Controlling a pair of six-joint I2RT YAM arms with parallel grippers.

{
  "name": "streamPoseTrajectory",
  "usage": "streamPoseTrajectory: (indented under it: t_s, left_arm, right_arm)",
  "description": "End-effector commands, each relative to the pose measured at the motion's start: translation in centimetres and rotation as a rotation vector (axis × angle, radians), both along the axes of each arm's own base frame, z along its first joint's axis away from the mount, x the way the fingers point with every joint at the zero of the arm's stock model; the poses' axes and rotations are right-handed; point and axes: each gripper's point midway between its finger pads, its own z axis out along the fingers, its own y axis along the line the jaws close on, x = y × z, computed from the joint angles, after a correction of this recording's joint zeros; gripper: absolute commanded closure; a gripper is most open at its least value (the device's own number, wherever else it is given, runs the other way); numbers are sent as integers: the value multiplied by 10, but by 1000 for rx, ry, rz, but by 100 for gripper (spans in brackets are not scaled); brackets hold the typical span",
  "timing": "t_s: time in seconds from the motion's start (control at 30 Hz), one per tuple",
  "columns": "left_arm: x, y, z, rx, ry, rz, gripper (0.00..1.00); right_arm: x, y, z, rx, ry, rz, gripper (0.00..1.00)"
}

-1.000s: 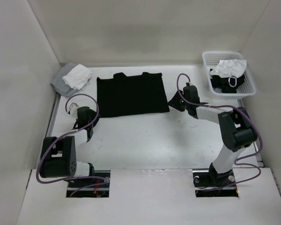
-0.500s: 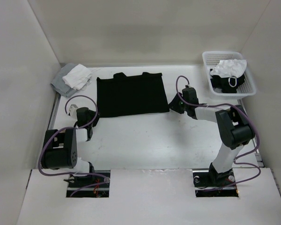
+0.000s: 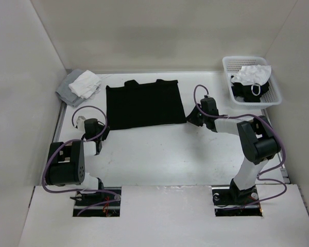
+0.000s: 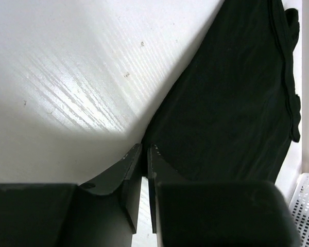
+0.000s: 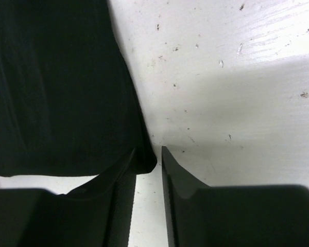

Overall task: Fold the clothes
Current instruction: Fold the tank top

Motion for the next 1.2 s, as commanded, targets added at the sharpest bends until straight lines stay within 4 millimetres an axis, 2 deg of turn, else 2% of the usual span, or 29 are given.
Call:
streamPoseTrajectory:
  t_s: [0.0,0.17,0.27,0.37,0.43,0.47,0.53,0.57,0.73,0.83,0.93,1.03,1.1,1.17]
  left_arm:
    - [-3,6,9,32,-16,6,94]
    - [-3,10,21,83,-39,19,96]
    - [-2,9,25,97,-50,12,97]
    - [-3,9,32,98,-70,9,98]
    - [-3,9,36,112,-76,9,98]
    - [-3,11,37,119,-75,11,98]
    - [-3,12,35,121,-69,11,98]
    - [-4,12,35,119,-68,12,98]
    - [-4,9,32,122,-64,4,98]
    - [-4,9,32,123,-65,3,98]
    - [-3,9,33,120,-67,3,98]
    - [-3,9,34,119,-70,6,98]
    - [-2,7,37,113,-82,0,98]
    - [-1,2,49,104,-116,-17,99]
  right_arm:
    - [6,1,8,12,-23,-11,72]
    - [3,9,8,41,-13,12,73]
    - [4,13,10,70,-23,14,88]
    - [4,14,19,84,-44,17,92]
    - [3,15,22,88,-46,25,88]
    - [3,16,21,89,-39,34,82]
    - [1,18,14,91,-11,41,63]
    - [1,18,12,87,-7,36,59]
    - [-6,14,4,54,5,25,59]
    - [-9,16,-3,53,22,36,62]
    - [-8,21,-3,72,25,55,71]
    - [-3,23,0,78,18,59,91]
    - [-3,23,11,84,-13,58,98]
    - [-8,24,37,103,-89,61,99]
